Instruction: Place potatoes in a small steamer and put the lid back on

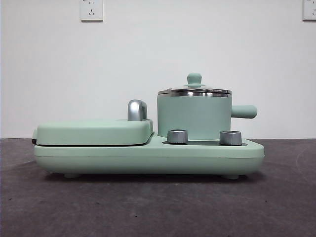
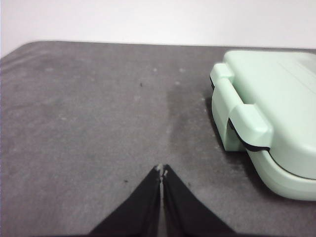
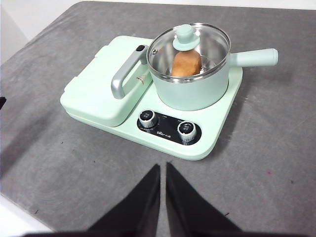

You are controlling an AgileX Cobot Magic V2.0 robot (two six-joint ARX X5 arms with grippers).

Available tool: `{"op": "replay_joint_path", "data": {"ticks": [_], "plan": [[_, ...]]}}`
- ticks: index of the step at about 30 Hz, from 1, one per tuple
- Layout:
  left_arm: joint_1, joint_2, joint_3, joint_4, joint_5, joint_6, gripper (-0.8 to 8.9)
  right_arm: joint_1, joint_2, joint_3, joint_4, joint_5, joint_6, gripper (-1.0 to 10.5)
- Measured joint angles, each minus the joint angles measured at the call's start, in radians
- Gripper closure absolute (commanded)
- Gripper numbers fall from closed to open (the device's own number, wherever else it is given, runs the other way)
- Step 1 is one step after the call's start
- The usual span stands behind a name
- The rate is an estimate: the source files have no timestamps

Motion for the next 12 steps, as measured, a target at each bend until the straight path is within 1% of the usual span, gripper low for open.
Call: {"op": "replay_joint_path", "data": {"ticks": [2, 12], "plan": [[0.0, -0.001, -0.007, 0.018, 0.002, 0.002, 8.08, 0.0, 0.0, 0.0, 0.0, 0.0, 0.0, 9.3], [-0.003, -0.002, -0.007, 0.018, 0.016, 0.002, 8.08, 0.0, 0.0, 0.0, 0.0, 0.0, 0.0, 9.3]]}}
